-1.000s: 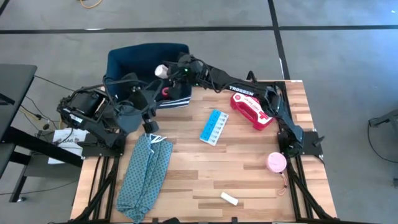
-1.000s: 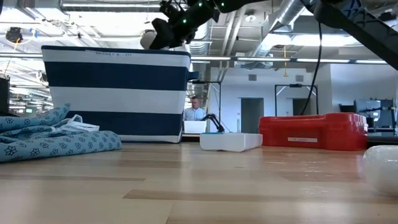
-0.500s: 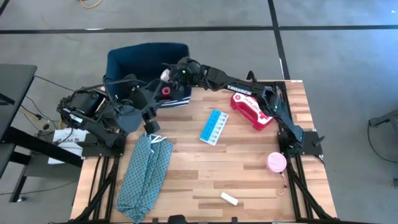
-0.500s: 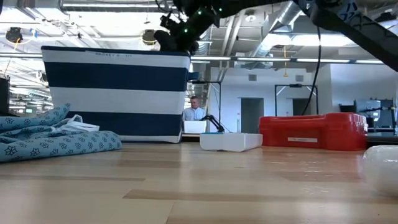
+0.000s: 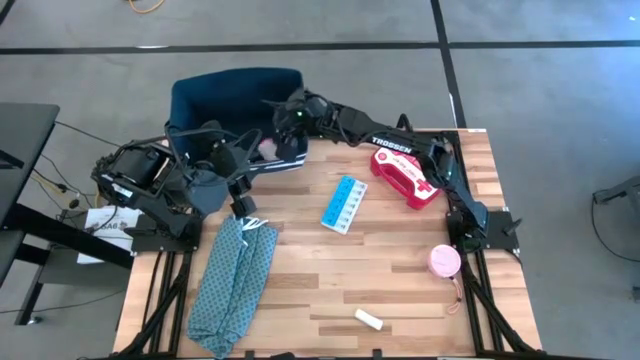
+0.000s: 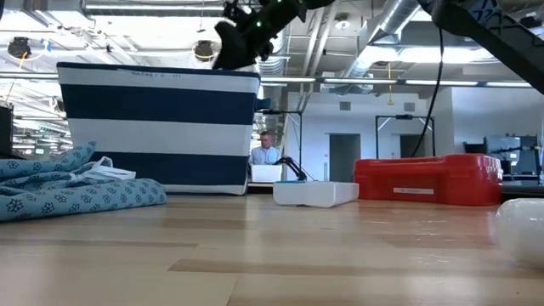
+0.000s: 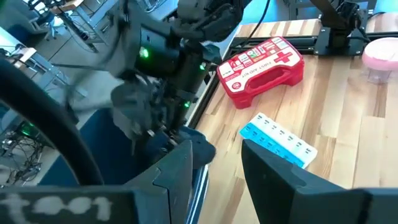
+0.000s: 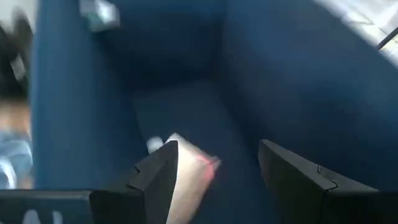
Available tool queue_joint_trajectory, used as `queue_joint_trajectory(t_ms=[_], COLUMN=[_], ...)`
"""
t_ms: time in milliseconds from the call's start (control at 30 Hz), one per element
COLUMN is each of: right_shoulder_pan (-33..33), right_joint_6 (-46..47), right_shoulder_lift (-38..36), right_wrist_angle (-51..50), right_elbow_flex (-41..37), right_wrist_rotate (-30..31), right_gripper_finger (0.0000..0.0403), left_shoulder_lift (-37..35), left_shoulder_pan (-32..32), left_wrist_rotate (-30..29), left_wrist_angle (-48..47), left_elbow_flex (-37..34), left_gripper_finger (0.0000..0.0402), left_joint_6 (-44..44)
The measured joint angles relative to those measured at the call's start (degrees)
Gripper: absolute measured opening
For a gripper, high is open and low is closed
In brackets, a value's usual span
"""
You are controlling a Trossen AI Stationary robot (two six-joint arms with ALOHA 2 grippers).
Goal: Pick & place medical supplies in basket/bin
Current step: Put the white rolled gauze into the blue bin
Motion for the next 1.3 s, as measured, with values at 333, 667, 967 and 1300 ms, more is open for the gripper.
queue_joint_trajectory(t_ms=[333, 667, 967, 1300], right_shoulder_pan=[1.4, 10.5, 30.2, 55.4], right_joint_6=[1.9, 12.3, 37.3, 57.9], right_shoulder_lift=[-4.9, -14.8, -16.8, -13.0], right_wrist_angle=[0.3, -27.3, -53.3, -47.2], right_elbow_flex=[0.3, 0.2, -2.0, -15.0], right_wrist_rotate=[2.6, 2.4, 7.1, -0.8], right_gripper_finger=[0.0214, 0.0208, 0.0207, 0.0207], left_shoulder_lift=[0.0, 0.9, 1.6, 1.6], left_shoulder_pan=[0.0, -2.0, -5.2, -12.5], left_wrist_rotate=[1.0, 6.0, 3.0, 6.6], left_wrist_angle=[0.0, 0.0, 0.2, 0.0], left_elbow_flex=[0.0, 0.0, -1.3, -9.9], left_gripper_finger=[0.013, 0.013, 0.013, 0.013], left_joint_6=[-0.3, -4.1, -9.1, -22.4])
